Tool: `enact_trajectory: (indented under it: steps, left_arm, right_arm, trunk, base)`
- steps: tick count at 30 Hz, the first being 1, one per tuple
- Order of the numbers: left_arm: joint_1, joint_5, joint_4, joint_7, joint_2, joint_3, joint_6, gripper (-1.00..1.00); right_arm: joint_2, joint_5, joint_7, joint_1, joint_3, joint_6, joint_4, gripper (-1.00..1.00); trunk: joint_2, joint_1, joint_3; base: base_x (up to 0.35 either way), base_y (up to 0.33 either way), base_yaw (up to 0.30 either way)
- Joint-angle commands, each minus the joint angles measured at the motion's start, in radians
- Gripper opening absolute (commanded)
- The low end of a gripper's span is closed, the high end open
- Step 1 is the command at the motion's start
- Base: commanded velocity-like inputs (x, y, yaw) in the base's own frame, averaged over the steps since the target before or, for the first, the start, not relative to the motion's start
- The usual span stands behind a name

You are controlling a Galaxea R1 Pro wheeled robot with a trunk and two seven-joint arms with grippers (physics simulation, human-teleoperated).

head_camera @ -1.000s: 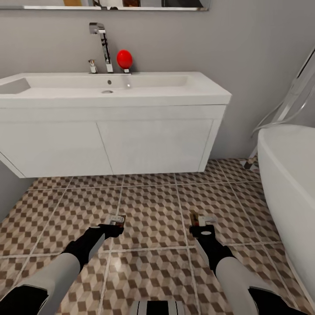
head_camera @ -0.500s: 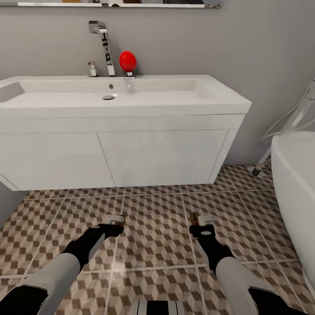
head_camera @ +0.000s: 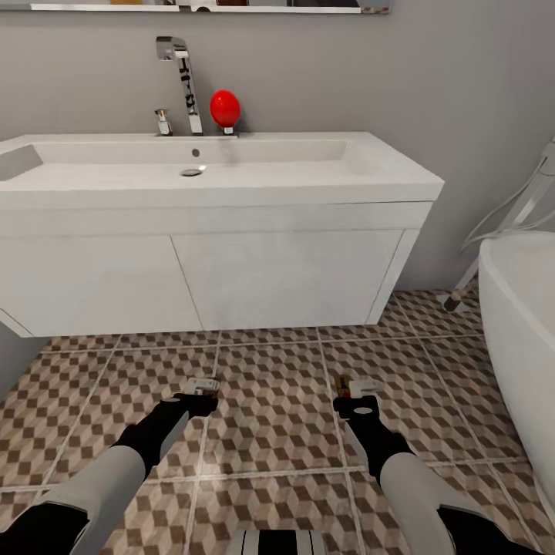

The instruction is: Take the four mousetraps from the cabinet in the bathroom and place them on the bathroom floor. Make sure all four end up on the same floor surface, and ensure that at least two of them are either under or directly next to the same bathroom sink.

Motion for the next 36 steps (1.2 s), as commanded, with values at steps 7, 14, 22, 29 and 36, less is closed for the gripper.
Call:
enact_trajectory:
  steps: [7,14,22,29,36]
  left_arm:
    - [0.0,0.016,0.001,0.005,-0.001,-0.007,0.005,-1.0]
    - [0.0,0.02,0.063,0.005,-0.003,-0.005,0.003,-1.0]
    - [0.0,0.026,0.101,0.005,-0.002,-0.004,-0.032,-1.0]
    - [-0.001,0.025,0.104,0.005,-0.002,-0.004,-0.038,-1.0]
    - [-0.001,0.025,0.096,0.005,-0.003,-0.004,-0.07,-1.0]
  right_arm:
    - [0.001,0.006,-0.003,0.0,-0.005,0.006,-0.002,-1.0]
    - [0.001,0.005,-0.002,0.0,-0.005,0.006,-0.002,-1.0]
    - [0.001,0.003,-0.002,0.0,-0.005,0.006,-0.001,-1.0]
    - [0.001,0.004,-0.002,0.0,-0.005,0.006,-0.001,-1.0]
    - [0.001,0.003,-0.003,0.0,-0.004,0.008,0.002,-1.0]
  trunk:
    - [0.0,0.0,-0.001]
    - [0.0,0.0,-0.001]
    - [0.0,0.0,-0.001]
    - [0.0,0.0,-0.001]
    - [0.0,0.0,-0.001]
  base:
    - [0.0,0.0,0.0]
    - [0.0,0.0,0.0]
    - [0.0,0.0,0.0]
    - [0.0,0.0,0.0]
    - [0.0,0.0,0.0]
